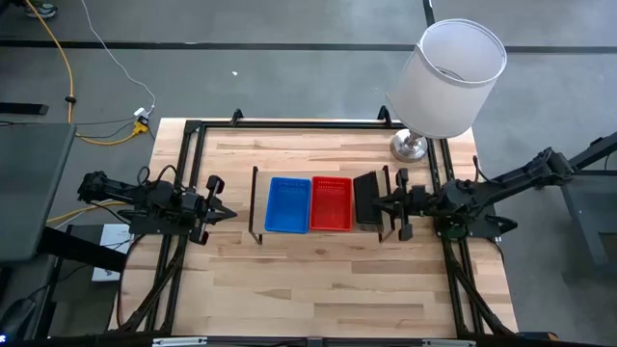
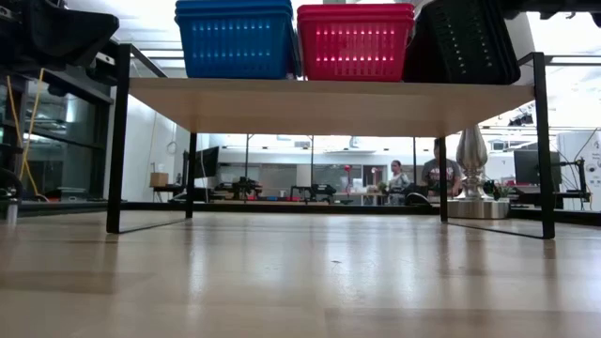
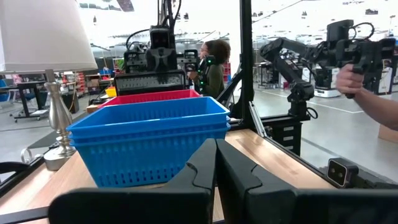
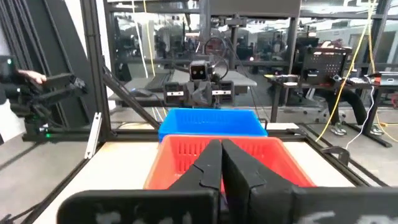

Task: Stack baskets on shelf by color
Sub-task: Adjust the stacked black bins on the shelf

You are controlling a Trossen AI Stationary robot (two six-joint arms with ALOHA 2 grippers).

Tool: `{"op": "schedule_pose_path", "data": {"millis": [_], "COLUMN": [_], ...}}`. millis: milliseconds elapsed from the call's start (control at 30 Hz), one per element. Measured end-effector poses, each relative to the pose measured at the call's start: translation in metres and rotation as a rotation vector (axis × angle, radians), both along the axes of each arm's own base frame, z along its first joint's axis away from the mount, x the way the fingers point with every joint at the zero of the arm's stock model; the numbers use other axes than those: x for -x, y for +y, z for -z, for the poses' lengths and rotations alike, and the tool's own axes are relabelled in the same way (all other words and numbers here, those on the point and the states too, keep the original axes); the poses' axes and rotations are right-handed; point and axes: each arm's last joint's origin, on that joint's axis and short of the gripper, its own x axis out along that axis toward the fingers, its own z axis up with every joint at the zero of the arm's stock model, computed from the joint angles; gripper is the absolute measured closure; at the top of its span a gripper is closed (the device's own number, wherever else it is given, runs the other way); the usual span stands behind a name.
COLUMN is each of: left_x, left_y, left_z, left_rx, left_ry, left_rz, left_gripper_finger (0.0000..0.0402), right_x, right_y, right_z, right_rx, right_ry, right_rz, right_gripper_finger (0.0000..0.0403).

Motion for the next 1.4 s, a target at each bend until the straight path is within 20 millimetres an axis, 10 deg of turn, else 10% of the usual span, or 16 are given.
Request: {"op": "schedule_pose_path", "data": {"millis": [1400], "left_x": [0.0], "left_y": [0.0], "left_z": [0.0], "left_rx": [0.0], "left_ry": [0.0], "left_rz": [0.0], "left_gripper_finger": [0.0401], "right_x": [-0.124], "right_y": [-0.021], "right_z": [-0.03], "right_rx": [0.066], "right_ry": [0.207], "right_rz": [-0.097], "right_gripper_finger": [0.0403]}}
